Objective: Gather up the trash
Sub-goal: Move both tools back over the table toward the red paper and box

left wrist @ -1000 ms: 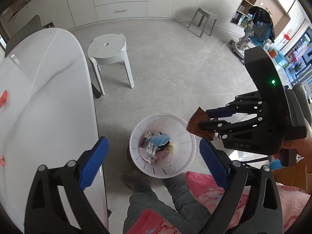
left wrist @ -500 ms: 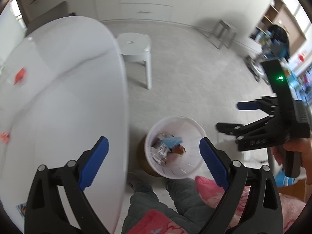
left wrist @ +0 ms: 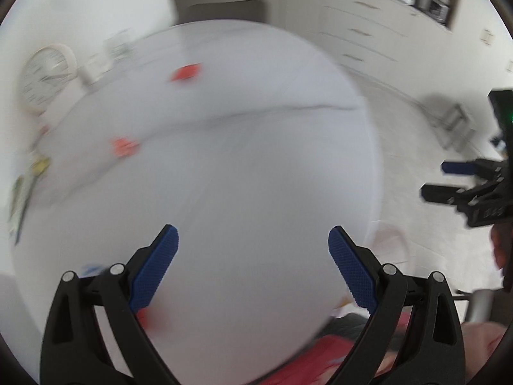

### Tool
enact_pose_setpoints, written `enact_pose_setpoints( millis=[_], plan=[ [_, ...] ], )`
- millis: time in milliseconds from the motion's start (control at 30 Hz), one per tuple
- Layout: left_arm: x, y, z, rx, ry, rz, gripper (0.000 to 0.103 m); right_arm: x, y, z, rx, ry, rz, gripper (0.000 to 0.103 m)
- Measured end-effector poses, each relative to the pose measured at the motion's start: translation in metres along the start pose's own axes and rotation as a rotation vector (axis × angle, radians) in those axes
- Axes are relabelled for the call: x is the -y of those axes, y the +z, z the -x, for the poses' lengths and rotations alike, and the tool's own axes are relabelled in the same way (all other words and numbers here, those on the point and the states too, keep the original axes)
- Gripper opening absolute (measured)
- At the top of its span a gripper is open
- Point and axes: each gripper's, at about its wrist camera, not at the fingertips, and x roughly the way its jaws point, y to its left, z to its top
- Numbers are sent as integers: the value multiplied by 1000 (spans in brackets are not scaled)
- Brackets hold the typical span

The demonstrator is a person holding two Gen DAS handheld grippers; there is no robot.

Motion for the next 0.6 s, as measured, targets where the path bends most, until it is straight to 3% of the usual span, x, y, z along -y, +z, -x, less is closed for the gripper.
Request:
enact_pose_setpoints(
  millis=[133,300,467,600],
  plan=[
    [-59,-31,6,-37,102,79,91,-73,20,-25,-22,96,161,98],
    [-125,-70,20,-56,161,235,91,-174,25,-66,-101,234,367,98],
    [-170,-110,20,-70,165,319,91,-261,23,-104,-170,343,502,98],
    [-189,-136,16,-81,128,345,91,-300,22,-128,-218,361,515,94]
  ],
)
